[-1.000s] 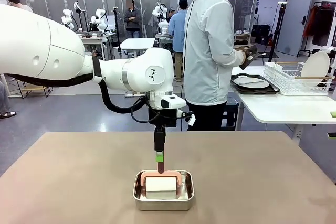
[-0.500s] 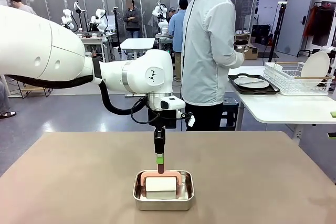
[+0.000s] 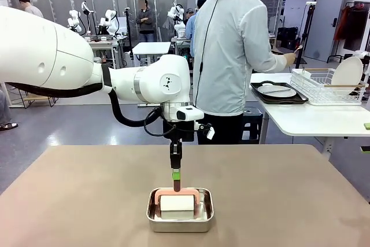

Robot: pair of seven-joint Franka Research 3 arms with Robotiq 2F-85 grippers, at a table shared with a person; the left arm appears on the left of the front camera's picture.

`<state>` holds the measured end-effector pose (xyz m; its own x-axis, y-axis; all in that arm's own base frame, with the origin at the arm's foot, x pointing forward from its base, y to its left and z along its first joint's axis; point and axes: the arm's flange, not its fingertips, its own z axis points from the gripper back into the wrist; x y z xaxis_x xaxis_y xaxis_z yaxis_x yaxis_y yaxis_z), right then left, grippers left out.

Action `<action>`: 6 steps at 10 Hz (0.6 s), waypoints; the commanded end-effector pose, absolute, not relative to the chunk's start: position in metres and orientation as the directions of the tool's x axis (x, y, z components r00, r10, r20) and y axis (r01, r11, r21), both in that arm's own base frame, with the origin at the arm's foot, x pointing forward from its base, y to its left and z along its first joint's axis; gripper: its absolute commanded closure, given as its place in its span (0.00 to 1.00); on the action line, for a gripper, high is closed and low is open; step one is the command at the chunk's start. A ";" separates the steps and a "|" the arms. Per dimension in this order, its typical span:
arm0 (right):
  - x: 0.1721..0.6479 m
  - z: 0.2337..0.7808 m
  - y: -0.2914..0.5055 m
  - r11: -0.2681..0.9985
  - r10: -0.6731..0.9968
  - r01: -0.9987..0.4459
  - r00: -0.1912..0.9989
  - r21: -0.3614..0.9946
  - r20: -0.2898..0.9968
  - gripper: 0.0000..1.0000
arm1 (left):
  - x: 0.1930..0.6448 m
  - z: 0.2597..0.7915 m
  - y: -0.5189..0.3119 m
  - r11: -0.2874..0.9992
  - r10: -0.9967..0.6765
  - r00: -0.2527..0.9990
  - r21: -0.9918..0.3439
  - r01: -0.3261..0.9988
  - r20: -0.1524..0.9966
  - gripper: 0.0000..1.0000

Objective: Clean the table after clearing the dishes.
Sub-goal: When the right (or left) Handle tray is removed, use the right hand (or left hand) to clean the right (or left) side of the table with the Lint Roller.

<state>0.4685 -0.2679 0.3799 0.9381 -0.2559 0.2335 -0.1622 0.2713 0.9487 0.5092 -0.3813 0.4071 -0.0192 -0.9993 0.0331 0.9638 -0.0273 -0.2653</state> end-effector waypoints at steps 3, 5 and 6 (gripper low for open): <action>0.465 0.383 -0.266 0.276 -0.246 -0.158 0.942 0.948 0.229 0.00 | 0.487 0.470 -0.347 0.077 -0.985 0.117 -0.285 0.955 0.127 0.85; 0.465 0.383 -0.266 0.276 -0.246 -0.158 0.942 0.948 0.229 0.00 | 0.476 0.537 -0.307 0.053 -0.948 0.146 -0.315 0.948 0.282 0.85; 0.465 0.383 -0.266 0.276 -0.246 -0.158 0.942 0.948 0.229 0.00 | 0.476 0.568 -0.277 0.134 -0.911 0.223 -0.262 0.956 0.348 0.85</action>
<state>0.4684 -0.2683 0.3801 0.9379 -0.2561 0.2339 -0.1623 0.2719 0.9485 0.4898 -0.3158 0.5562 0.1727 -0.9447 0.2786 0.9509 0.0862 -0.2972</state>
